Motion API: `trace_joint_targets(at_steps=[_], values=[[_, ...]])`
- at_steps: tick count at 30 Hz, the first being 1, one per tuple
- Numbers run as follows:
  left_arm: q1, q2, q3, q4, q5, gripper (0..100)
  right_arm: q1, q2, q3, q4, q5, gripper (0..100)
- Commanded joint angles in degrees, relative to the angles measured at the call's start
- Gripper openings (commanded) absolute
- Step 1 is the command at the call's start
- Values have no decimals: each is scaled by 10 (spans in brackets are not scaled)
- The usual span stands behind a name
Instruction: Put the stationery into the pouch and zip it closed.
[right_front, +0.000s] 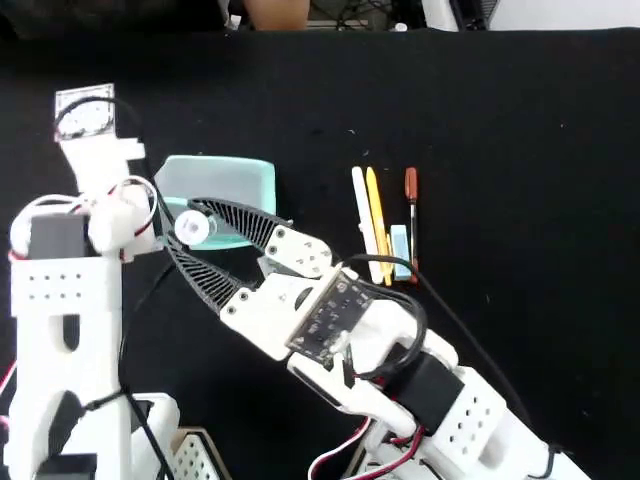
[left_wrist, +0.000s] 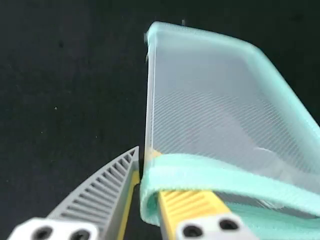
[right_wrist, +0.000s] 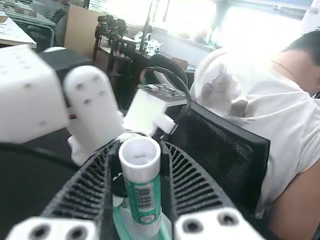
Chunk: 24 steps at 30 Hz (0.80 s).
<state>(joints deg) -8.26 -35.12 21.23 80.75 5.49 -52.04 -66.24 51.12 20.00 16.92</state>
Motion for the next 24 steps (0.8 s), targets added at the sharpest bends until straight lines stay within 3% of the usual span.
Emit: trace_joint_targets(at_steps=[1,8,15,24], values=[[4,17,-49,13,6,30,-6,13,-2,-16,-1,12],[7,-18,-111,61,6,30,-6,12,-37,3,-1,12],[4,-5,-272,200,6,30,-10,-2,-81,93,-3,12],[7,132,-298,200,6,30,13,23,-23,-9,0,12]])
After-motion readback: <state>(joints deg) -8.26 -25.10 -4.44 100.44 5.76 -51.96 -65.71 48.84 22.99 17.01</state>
